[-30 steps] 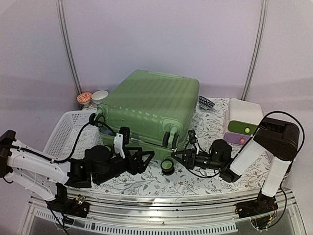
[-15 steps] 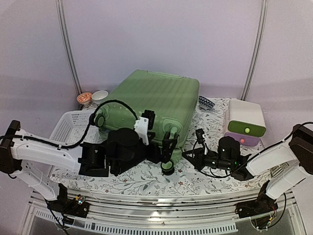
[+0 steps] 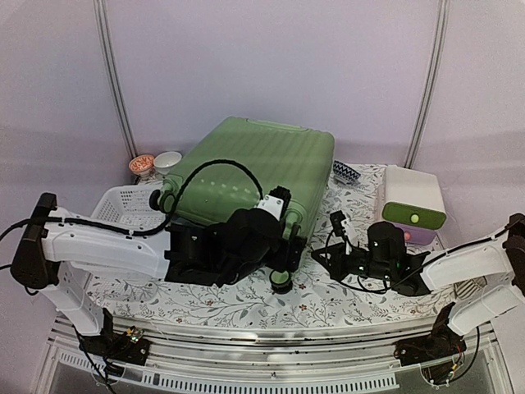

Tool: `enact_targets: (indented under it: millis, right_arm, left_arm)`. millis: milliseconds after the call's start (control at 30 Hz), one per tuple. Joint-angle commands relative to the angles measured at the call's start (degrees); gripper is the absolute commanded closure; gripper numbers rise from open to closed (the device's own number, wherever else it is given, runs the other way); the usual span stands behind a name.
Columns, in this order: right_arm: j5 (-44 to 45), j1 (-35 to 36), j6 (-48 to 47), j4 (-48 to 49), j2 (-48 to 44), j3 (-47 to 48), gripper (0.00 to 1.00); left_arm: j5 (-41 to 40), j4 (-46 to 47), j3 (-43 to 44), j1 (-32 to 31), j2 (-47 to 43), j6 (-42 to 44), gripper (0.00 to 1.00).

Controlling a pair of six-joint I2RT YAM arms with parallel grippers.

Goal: Open, take out, and arrange the luggage
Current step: Unzip the zipper of the luggage.

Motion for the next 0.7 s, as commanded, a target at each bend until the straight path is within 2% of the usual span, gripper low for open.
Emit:
enact_targets:
  millis: [0,233,367,667]
  right_arm:
    - [4.6,-2.8,-1.6,-5.0,-3.2,-0.7,0.98]
    - [5.6,-7.1,-2.4,-11.2,-2.2,2.4,0.98]
    - [6.1,-9.0,-2.8,-14.9,1.5,6.5,0.98]
    - [9.0,-13.0,-1.5,-16.2,8.5,13.1,0.96]
  left_arm:
    - [3.2,-1.5,0.5,2.0,1.1,-0.1,0.20]
    - [6.7,0.8,-1.1,3.8,0.1,0.8,0.31]
    - [7.4,1.3,-1.4,3.8,-0.2,1.5,0.33]
    - [9.4,3.4,-2.9,3.9,-2.1,2.1,0.34]
